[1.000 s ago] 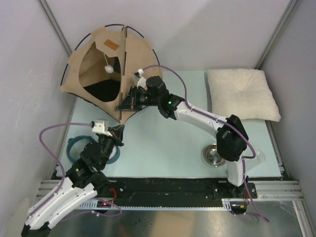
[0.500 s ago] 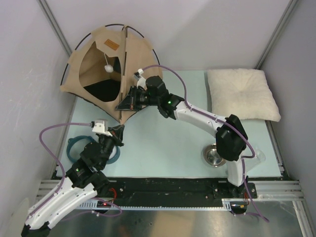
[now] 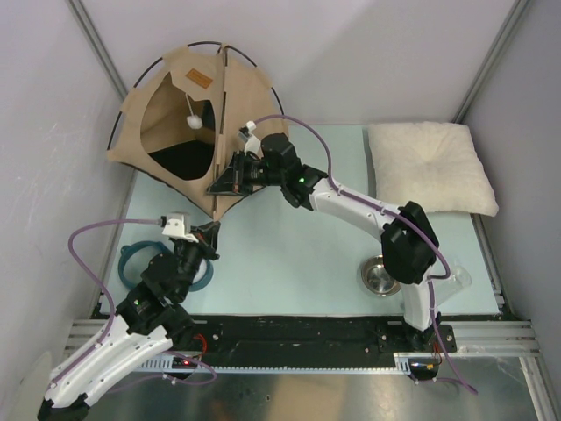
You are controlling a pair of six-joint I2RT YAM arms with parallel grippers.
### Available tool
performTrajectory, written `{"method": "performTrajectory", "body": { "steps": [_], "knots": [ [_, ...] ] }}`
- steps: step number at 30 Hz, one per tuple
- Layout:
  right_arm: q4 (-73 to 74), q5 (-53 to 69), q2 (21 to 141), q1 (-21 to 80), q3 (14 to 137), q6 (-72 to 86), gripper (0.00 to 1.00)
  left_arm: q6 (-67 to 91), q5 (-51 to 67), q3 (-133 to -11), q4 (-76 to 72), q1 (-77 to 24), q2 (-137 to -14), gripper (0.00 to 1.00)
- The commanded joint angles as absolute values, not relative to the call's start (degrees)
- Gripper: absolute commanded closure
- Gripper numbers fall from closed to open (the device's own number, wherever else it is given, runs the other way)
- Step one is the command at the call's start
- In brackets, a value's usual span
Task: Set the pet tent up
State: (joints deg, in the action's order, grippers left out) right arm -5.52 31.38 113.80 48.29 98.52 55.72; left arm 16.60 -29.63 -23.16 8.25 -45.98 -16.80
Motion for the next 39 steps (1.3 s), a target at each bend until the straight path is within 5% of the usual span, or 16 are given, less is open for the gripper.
{"method": "performTrajectory", "body": {
  "steps": [1, 18, 31, 34, 39],
  "knots": [
    [-12.98, 16.93, 115.74, 39.74, 102.70, 57.68, 1.00, 18.81, -24.01, -23.46, 17.40, -48.42, -15.98, 1.00],
    [-18.47, 19.55, 117.76, 37.52, 101.45, 66.37, 1.00, 18.92, -24.15, -23.33, 17.49, -48.58, -16.67, 1.00],
    [-15.92, 20.33, 115.46, 38.61, 100.44, 55.38, 1.00, 19.37, -26.77, -24.61, 17.74, -48.59, -15.94, 1.00],
    [-14.25, 20.32, 114.52, 39.14, 100.93, 53.01, 1.00, 19.61, -29.18, -25.62, 17.85, -48.60, -16.65, 0.88],
    [-9.89, 20.75, 112.42, 40.02, 100.90, 47.50, 1.00, 19.75, -33.27, -27.60, 17.89, -48.58, -18.08, 0.54]
  ]
}}
